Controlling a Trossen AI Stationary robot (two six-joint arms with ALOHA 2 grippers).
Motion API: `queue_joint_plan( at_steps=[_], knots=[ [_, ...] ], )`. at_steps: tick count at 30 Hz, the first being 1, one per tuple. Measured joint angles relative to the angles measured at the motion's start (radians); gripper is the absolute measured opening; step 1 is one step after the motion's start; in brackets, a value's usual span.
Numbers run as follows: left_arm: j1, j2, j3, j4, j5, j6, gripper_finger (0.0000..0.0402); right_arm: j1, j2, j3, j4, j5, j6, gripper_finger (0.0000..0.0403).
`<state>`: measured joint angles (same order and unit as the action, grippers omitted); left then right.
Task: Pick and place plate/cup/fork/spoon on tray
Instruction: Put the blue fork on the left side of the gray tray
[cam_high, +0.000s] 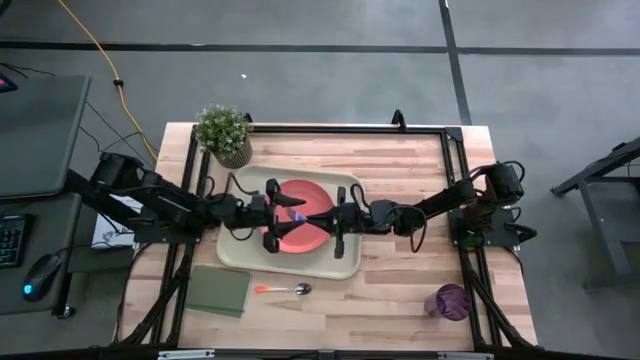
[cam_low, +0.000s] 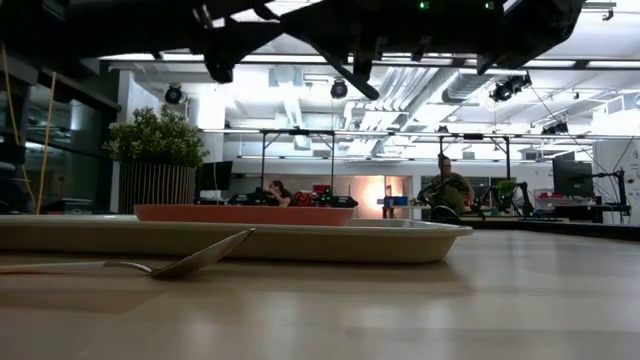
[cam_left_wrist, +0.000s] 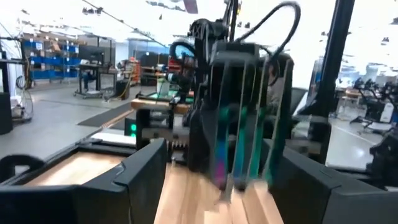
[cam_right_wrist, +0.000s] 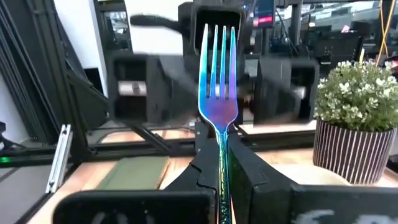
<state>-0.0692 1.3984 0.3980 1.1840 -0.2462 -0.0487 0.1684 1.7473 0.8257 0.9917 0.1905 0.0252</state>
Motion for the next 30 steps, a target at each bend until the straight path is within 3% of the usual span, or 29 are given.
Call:
queue_joint_plan(
  at_steps=[5,17,25,30],
  knots=[
    [0.0,-0.012,0.008,0.001,-0.001,0.016,0.0222,0.0,0.0,-0.001,-0.008,0.019,0.0,0.0],
    [-0.019,-0.036,0.008,-0.013,-0.001,0.015,0.0069,0.0,0.0,-0.003,0.022,0.018,-0.008,0.0],
    [-0.019,-0.036,0.008,-0.016,-0.006,0.015,0.0071,0.0,0.0,-0.003,0.022,0.019,-0.008,0.0001],
    [-0.019,-0.036,0.008,-0.017,-0.024,0.016,0.0063,-0.001,0.0,-0.003,0.021,0.017,-0.007,0.0023]
  ],
)
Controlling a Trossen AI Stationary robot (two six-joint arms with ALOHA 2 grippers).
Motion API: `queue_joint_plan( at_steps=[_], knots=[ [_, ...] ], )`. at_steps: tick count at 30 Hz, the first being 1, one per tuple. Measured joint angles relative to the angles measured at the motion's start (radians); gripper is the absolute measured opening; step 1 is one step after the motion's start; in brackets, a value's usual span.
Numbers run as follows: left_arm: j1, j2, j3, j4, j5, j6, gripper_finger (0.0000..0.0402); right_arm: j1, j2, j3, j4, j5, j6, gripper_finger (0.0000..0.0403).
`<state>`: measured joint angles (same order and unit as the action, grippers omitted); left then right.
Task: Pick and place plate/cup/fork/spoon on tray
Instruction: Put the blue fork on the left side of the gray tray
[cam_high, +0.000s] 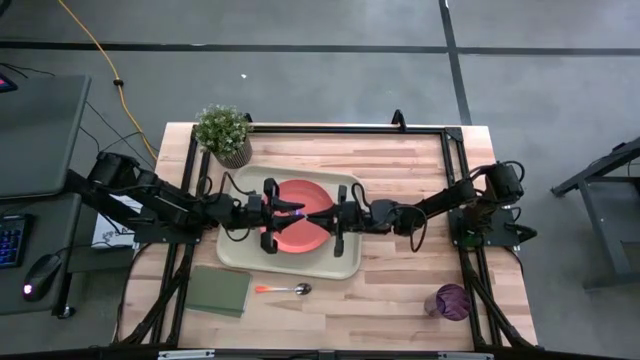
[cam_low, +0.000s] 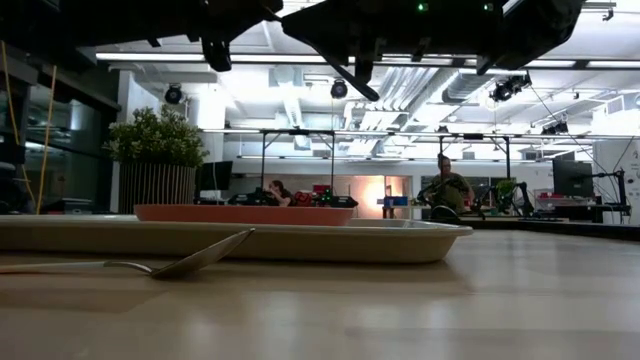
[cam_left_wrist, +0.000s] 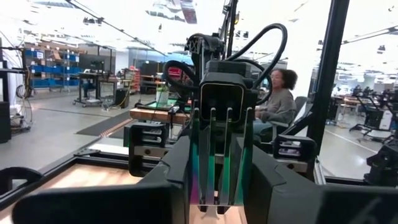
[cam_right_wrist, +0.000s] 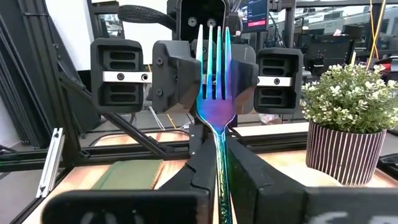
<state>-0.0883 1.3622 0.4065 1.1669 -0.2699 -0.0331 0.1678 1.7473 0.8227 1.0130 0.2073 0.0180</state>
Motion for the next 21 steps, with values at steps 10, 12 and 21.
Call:
queue_joint_plan(
  at_steps=[10,12,21],
  knots=[
    [0.001,0.001,-0.001,-0.03,-0.036,0.003,0.0067,0.001,0.0,0.0,-0.029,0.024,0.01,0.0101],
    [0.002,0.0,-0.001,-0.044,-0.059,0.003,0.0067,0.001,0.0,0.0,-0.038,0.049,0.006,0.0129],
    [0.003,-0.123,-0.001,-0.226,-0.086,0.002,0.0068,0.0,-0.04,0.0,-0.201,0.168,-0.037,0.0232]
  ],
)
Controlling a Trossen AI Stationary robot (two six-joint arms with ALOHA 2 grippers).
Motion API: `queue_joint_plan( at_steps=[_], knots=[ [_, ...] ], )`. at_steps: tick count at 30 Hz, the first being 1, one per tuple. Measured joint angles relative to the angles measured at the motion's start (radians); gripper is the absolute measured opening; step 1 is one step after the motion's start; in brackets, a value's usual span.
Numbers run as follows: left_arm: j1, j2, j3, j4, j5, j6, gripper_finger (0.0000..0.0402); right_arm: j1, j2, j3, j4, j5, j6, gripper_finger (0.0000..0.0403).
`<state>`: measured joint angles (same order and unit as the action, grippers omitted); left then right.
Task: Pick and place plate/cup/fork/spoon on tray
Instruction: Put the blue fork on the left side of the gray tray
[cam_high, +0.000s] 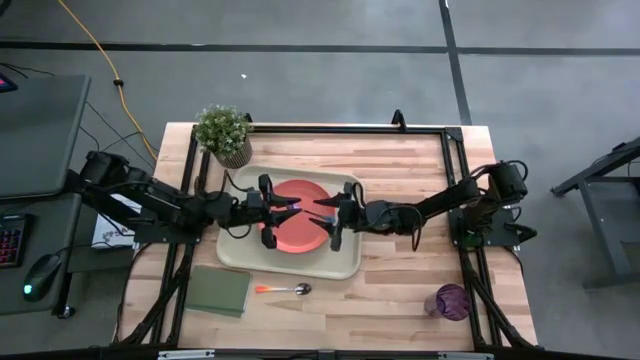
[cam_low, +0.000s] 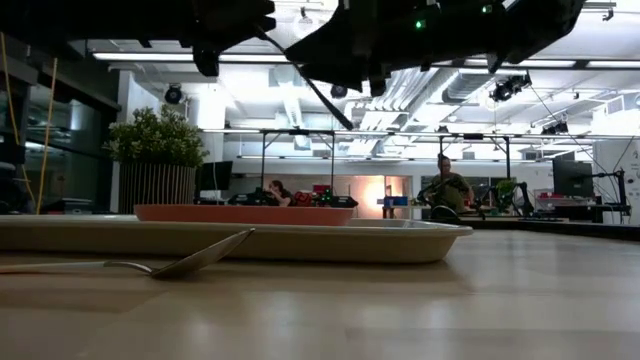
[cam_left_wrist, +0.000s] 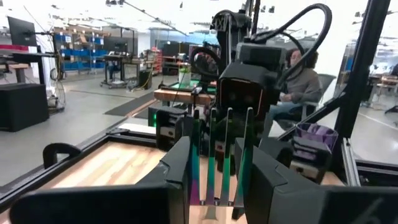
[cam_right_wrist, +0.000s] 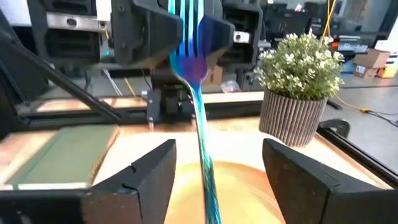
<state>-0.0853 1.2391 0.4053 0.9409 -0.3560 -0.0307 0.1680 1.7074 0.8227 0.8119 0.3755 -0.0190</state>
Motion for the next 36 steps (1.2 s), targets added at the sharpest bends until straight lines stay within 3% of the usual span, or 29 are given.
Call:
queue_joint_plan(
  at_steps=[8,15,22,28,36],
  knots=[
    [0.0,-0.15,0.0,-0.216,0.001,-0.049,0.0071,0.0,-0.117,0.0,-0.222,0.018,0.02,0.024],
    [-0.001,-0.256,0.0,-0.384,0.01,-0.116,0.0072,0.0,-0.145,0.0,-0.354,0.018,0.041,0.024],
    [-0.001,-0.314,0.0,-0.482,0.157,-0.15,0.0073,0.0,-0.145,0.0,-0.439,-0.023,0.064,0.024],
    [-0.001,-0.303,0.0,-0.479,0.298,-0.147,0.0073,0.0,-0.145,0.0,-0.44,-0.155,0.064,0.024],
    [-0.001,-0.211,0.0,-0.348,0.415,-0.081,0.0074,0.0,-0.144,0.0,-0.389,-0.437,0.064,0.024]
  ],
)
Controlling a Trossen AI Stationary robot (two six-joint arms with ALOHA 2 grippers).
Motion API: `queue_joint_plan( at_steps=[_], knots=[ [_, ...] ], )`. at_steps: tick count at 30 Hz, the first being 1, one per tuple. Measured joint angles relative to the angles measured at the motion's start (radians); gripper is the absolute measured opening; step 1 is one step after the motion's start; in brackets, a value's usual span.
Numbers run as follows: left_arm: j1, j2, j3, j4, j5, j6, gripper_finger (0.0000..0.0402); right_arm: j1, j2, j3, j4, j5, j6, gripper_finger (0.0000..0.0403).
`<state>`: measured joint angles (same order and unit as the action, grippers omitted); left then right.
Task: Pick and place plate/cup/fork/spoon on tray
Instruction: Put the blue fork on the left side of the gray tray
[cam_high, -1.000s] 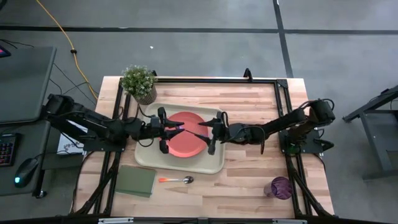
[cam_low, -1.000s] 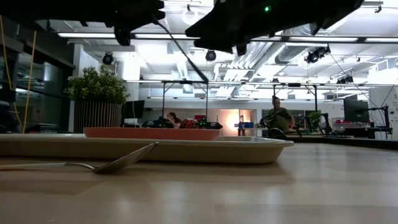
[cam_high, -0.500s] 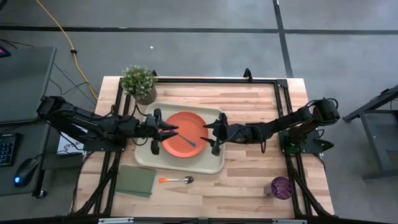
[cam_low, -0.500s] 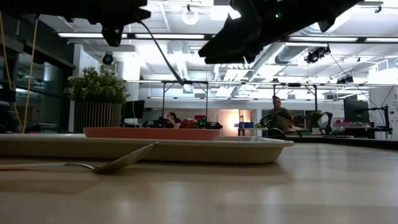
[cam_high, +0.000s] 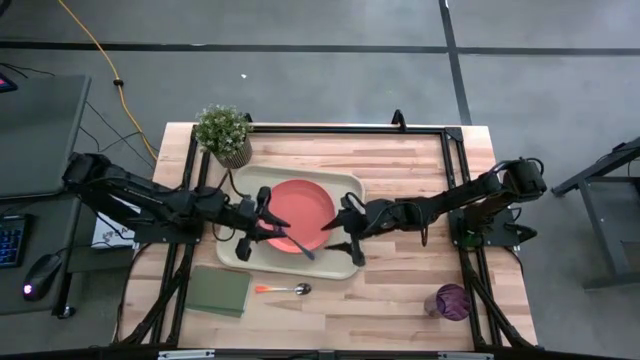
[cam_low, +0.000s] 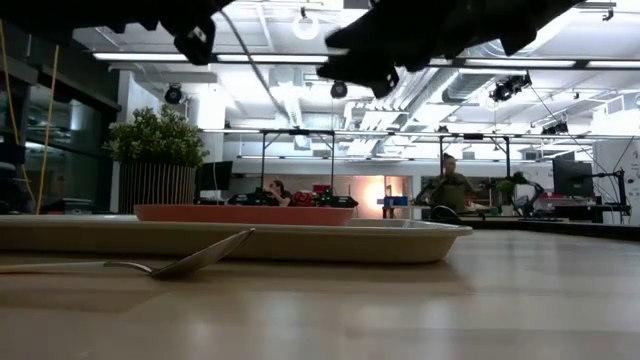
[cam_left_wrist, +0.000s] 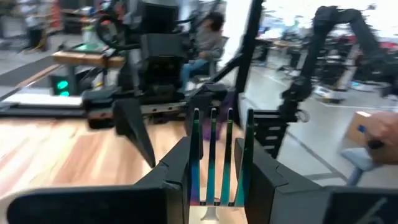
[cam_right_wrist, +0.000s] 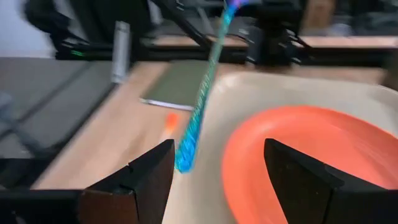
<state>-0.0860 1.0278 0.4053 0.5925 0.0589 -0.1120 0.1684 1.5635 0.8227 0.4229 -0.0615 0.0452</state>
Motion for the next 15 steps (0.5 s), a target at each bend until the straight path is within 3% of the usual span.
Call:
queue_joint_plan(
  at_steps=[8,15],
  knots=[
    [0.0,0.123,0.005,0.167,0.116,0.037,0.0074,0.0,0.044,0.0,0.124,-0.071,0.018,0.024],
    [-0.013,0.186,0.057,0.159,0.21,0.059,0.0074,-0.02,0.091,0.0,0.183,-0.083,0.079,0.024]
  ],
)
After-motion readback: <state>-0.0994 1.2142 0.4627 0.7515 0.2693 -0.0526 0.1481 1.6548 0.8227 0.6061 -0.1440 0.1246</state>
